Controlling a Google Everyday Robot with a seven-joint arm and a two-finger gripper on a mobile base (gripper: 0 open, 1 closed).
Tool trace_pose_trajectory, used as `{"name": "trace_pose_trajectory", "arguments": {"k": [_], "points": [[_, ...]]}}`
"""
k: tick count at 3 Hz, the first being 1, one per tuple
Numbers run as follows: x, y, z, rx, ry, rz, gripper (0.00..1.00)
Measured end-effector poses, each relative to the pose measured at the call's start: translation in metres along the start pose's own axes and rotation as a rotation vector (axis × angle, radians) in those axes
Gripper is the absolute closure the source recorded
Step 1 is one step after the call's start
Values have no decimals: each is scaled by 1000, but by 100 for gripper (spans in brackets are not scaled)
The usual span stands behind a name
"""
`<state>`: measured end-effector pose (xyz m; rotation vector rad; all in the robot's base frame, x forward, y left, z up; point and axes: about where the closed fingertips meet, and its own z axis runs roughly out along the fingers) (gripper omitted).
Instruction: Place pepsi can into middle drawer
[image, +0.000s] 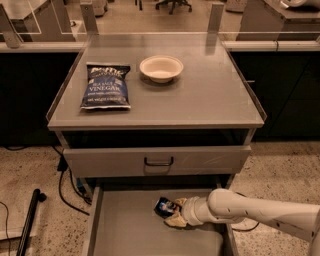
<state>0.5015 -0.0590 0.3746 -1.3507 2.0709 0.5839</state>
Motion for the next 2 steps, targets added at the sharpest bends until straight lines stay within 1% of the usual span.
{"name": "trace_pose_trajectory", "arguments": {"k": [1,2], "points": [[0,0,0,0,0,0,0],[0,0,0,0,0,0,0]]}}
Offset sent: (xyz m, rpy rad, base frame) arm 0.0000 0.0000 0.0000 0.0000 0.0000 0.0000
